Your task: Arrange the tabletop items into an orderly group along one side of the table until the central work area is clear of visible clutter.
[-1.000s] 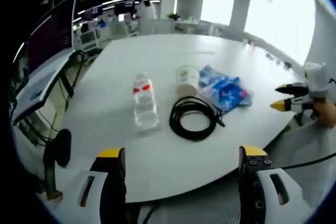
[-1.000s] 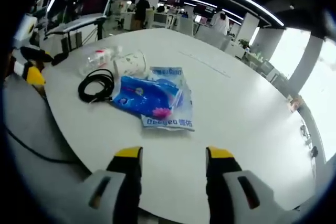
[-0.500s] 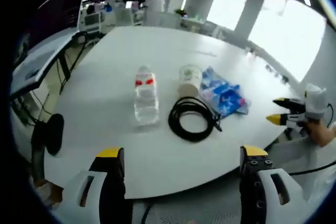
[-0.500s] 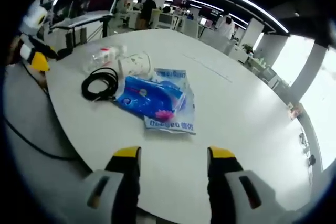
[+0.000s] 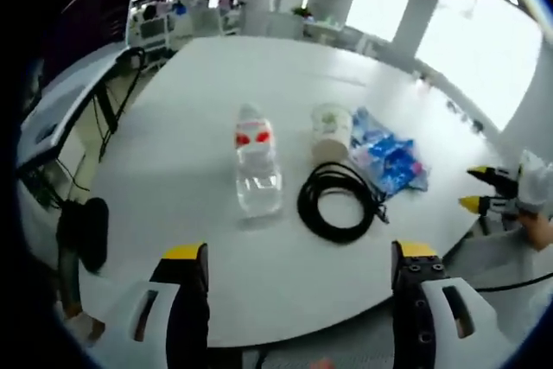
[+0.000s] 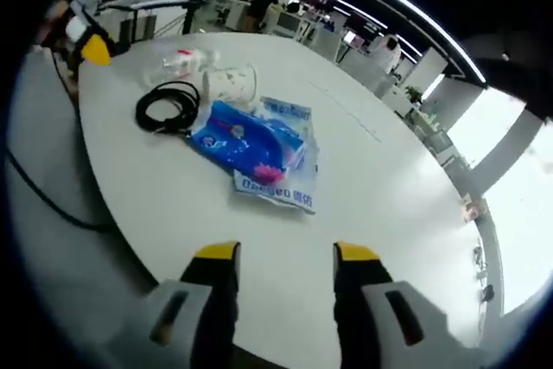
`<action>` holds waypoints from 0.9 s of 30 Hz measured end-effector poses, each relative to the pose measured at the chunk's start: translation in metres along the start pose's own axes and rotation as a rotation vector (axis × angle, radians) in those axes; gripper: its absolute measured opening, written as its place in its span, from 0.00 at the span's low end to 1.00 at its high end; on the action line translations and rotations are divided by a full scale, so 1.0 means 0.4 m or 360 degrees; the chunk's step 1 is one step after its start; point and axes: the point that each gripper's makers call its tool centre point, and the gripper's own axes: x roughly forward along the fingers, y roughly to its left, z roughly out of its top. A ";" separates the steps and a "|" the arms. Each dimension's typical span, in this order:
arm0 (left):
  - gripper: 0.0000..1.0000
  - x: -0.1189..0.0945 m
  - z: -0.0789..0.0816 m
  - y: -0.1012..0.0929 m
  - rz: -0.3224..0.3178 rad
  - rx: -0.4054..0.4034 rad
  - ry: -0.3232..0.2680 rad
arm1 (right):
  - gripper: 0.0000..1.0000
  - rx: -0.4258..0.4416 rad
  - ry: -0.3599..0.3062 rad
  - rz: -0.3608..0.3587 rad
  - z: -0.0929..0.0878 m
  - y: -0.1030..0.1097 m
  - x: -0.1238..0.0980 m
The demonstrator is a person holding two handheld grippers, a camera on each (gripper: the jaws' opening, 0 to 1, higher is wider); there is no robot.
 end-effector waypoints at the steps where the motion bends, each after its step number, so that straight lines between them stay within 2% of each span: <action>1: 0.83 0.005 -0.001 0.003 0.0004 0.0003 0.0016 | 0.40 -0.0002 0.0003 -0.0002 -0.001 -0.001 0.001; 7: 0.82 0.036 0.031 0.009 0.0009 0.0056 0.0047 | 0.39 0.0103 0.0008 -0.0024 -0.015 -0.027 0.003; 15: 0.81 0.090 0.108 0.038 0.0027 0.0062 0.0048 | 0.39 0.0107 0.0022 -0.0016 -0.023 -0.030 0.007; 23: 0.80 0.144 0.148 0.033 0.0019 0.0162 0.0129 | 0.46 0.0298 -0.0122 0.0041 0.012 -0.024 0.004; 27: 0.79 0.166 0.153 0.043 0.0027 0.0203 0.0166 | 0.47 0.0317 -0.0113 0.0044 0.009 -0.022 0.006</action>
